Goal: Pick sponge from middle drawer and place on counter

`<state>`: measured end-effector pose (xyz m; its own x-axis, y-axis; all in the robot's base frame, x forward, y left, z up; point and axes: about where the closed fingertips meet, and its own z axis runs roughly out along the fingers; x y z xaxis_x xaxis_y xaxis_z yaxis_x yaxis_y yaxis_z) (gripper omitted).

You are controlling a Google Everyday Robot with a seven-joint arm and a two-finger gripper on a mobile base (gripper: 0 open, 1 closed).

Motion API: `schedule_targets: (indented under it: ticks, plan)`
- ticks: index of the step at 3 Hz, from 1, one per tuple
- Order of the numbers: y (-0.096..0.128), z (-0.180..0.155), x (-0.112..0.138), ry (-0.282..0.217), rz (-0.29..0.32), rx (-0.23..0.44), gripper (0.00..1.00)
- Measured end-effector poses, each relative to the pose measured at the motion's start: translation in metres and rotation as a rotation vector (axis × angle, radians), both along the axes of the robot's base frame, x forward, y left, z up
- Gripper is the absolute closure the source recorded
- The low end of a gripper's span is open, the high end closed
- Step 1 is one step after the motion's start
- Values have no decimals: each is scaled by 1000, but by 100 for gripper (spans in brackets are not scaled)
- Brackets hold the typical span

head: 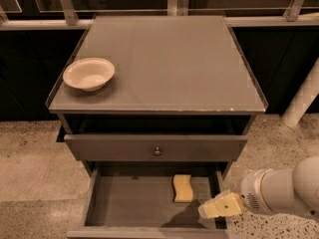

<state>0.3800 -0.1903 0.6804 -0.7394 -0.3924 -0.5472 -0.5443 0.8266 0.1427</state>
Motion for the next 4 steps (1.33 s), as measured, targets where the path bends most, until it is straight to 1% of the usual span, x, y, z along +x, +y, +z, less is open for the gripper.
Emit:
schedule_targets:
  ticks: [1, 2, 3, 4]
  plan:
    - [1, -3, -1, 1, -1, -1, 0]
    - [3, -6, -4, -3, -10, -20, 0]
    - [22, -60, -23, 91, -101, 51, 0]
    - [42, -129, -31, 183, -218, 139, 0]
